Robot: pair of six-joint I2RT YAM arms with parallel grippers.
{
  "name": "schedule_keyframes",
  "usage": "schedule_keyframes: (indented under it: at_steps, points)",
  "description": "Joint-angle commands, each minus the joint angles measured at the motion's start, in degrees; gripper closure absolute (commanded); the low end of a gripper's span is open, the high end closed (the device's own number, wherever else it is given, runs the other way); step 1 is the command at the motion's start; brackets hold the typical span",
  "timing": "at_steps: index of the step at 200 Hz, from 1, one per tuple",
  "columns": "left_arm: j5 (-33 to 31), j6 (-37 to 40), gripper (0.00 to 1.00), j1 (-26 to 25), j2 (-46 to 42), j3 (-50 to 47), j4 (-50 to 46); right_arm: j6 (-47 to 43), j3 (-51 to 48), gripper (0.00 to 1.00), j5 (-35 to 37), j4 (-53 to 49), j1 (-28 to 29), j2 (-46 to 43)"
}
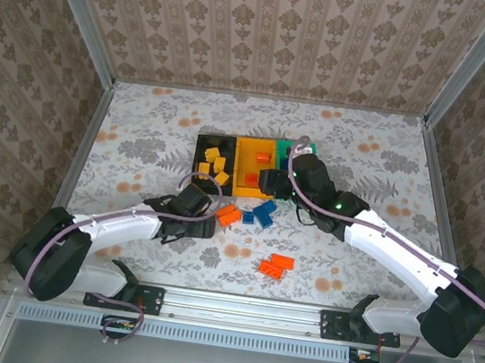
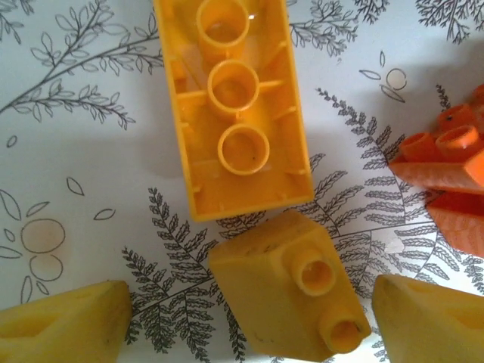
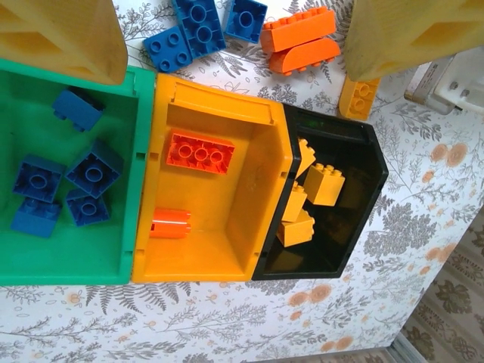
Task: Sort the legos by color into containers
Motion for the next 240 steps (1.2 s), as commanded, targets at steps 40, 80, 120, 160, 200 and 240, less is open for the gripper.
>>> schedule_keyframes:
  at_steps: [40,80,120,160,200,240]
  points:
    - [-0.4,0.1,0.39,1.0,4.3,0.6,5.3,0.3,-1.7,0.23,0.3,1.0,-1.0,-2.2]
    - [-0.4,-0.1,0.52,0.9,2.4,0.2,4.2,0.6,-2.3,0.23,-0.4,1.5,-1.4,-2.3]
    - [-0.9,-0.5,0.61,0.5,-1.7,0.1,0.8,0.7,-2.6,0.23,-0.6,2.0,-1.8,-2.3]
    - [-3.2,-2.1,0.66,-2.9,-10.6,1.6,-7.4,1.3,-3.4,0.22,-0.9,2.3,-2.2,-2.7]
    - [-4.2,2.0,0.65,-1.2,-11.6,12.0,-12.3,1.9,-4.7,0.23,-1.6,2.4,-2.6,-3.7]
    - [-0.3,8.0,0.65,6.0,6.1,26.6,-5.4,2.2,-6.1,0.22,-0.5,0.6,-3.0,-4.9]
